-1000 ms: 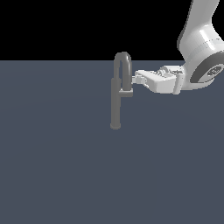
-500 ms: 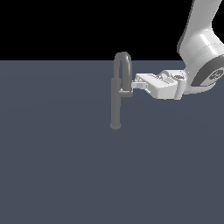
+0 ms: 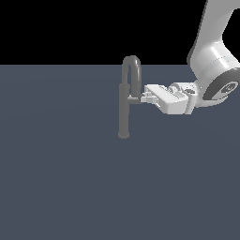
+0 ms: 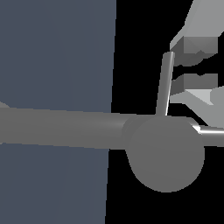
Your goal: Turn on the faucet by rotating a designated handle.
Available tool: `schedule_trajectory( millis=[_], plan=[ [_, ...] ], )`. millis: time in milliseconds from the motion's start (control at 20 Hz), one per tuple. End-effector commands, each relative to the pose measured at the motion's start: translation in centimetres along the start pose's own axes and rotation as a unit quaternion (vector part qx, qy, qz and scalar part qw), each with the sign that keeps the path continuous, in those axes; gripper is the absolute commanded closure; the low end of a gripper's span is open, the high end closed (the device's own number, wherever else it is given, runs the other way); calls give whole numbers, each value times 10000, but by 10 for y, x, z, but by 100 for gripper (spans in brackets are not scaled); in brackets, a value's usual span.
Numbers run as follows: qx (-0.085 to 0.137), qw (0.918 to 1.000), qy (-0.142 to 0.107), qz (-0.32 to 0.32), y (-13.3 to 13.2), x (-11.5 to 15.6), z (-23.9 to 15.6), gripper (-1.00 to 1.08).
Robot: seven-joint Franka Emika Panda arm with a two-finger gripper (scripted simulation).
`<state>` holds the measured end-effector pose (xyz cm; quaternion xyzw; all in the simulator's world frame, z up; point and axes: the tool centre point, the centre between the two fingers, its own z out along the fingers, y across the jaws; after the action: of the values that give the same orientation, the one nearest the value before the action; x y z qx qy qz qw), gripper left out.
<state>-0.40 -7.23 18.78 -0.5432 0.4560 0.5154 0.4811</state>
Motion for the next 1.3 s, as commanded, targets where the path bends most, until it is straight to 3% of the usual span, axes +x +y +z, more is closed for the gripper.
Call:
schedule_trajectory(
  millis=[0,250,300,950,1000,1050,1250],
  plan=[
    [36,9999,-14,156,4,26,0,108],
    [56,9996,-27,265,6,50,0,108],
    [-33,10000,-27,-33,-4,11,-1,108],
    [57,9996,-28,273,-15,70,0,108],
    [57,9996,-28,273,-15,70,0,108],
    [-154,9998,-144,49,-9,24,-6,108],
    [-100,9998,-115,106,-18,37,-4,108]
  ],
)
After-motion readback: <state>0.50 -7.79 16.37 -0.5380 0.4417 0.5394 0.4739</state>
